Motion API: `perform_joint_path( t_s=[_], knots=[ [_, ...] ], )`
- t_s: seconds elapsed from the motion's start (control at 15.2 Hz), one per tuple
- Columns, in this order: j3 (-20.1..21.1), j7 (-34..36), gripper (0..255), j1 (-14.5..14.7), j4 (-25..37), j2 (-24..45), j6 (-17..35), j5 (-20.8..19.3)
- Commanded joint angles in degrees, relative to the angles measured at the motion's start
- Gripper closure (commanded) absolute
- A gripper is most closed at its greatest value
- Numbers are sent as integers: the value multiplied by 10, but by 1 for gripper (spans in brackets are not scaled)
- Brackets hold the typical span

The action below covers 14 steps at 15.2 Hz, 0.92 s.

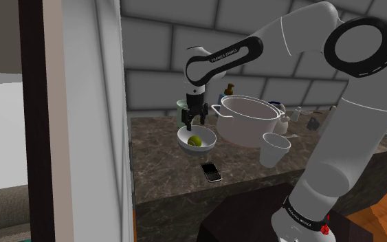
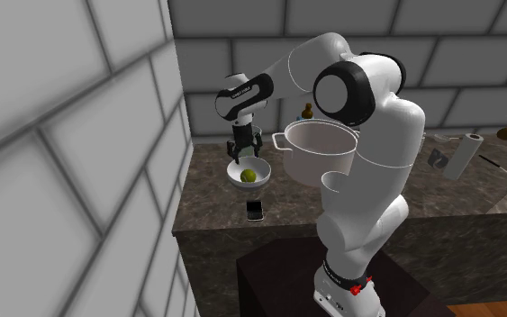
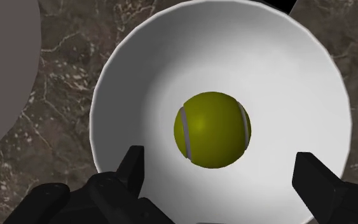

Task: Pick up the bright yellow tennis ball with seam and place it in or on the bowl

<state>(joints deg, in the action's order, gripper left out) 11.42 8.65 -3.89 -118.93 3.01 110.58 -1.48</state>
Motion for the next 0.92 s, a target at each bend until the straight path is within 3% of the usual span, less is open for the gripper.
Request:
perform_joint_path(
  t_s=[0.0, 0.33, 0.86],
  knots=[
    [0, 0, 0, 0, 0, 0, 0, 0],
    [1, -2, 0, 0, 65, -8, -73, 2],
    [1, -2, 0, 0, 65, -8, -73, 2]
  ],
)
